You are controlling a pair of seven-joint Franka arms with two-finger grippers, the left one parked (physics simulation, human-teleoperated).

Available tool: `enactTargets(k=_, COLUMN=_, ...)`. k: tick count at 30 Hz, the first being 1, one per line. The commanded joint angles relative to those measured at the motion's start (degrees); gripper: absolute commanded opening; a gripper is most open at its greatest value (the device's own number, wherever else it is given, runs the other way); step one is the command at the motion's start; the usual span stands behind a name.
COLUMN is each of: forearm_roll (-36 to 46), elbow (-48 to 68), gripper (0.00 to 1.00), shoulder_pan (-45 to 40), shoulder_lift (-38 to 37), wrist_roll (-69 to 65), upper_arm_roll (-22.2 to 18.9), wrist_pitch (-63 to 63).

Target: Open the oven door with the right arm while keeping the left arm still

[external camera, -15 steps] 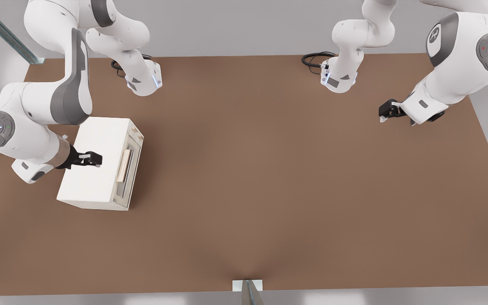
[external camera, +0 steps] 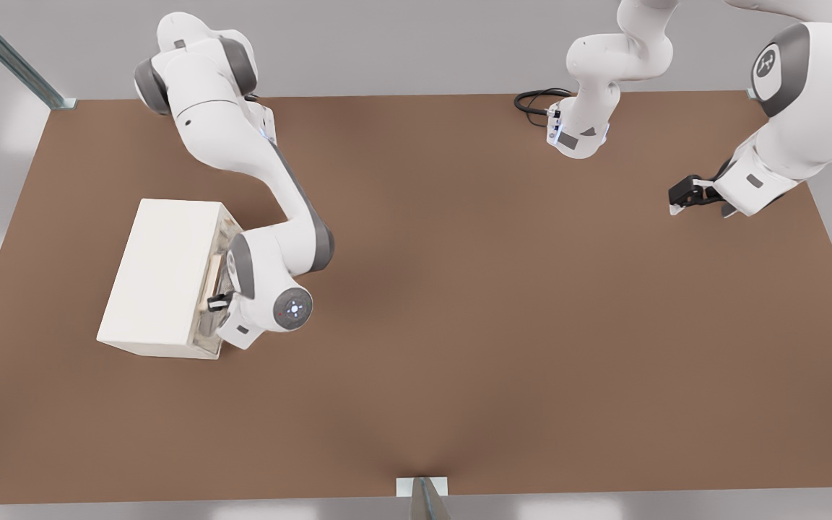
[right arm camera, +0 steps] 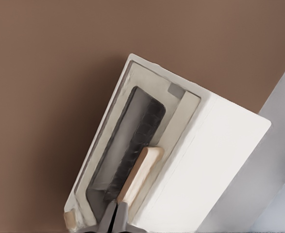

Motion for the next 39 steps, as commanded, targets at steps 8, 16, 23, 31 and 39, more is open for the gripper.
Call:
enactTargets(k=8, forearm_roll=-7.22, elbow=-8.89, gripper=0.21, shoulder_pan=2.68, shoulder_lift=0.02, wrist_roll=27.16, upper_arm_roll=-3.14, wrist_pitch=-2.58)
enactTargets(k=16, forearm_roll=-7.75, elbow=-13.45, gripper=0.21, shoulder_pan=2.86, shoulder_lift=1.07, wrist_roll=29.10, upper_arm_roll=-3.76, wrist_pitch=1.02)
enactTargets(k=23, forearm_roll=-8.63, elbow=-15.56, gripper=0.21, shoulder_pan=2.86, shoulder_lift=0.63, wrist_roll=27.61, upper_arm_roll=-3.76, wrist_pitch=0.85)
enactTargets(k=31, forearm_roll=-8.63, elbow=-15.83, gripper=0.21, shoulder_pan=2.86, shoulder_lift=0.81, wrist_roll=27.69, upper_arm_roll=-3.67, wrist_pitch=0.85)
enactTargets(k=39, forearm_roll=3.49, elbow=-3.26, gripper=0.21, shoulder_pan=4.97, shoulder_lift=2.92, wrist_roll=36.39, upper_arm_roll=-3.14, wrist_pitch=1.28)
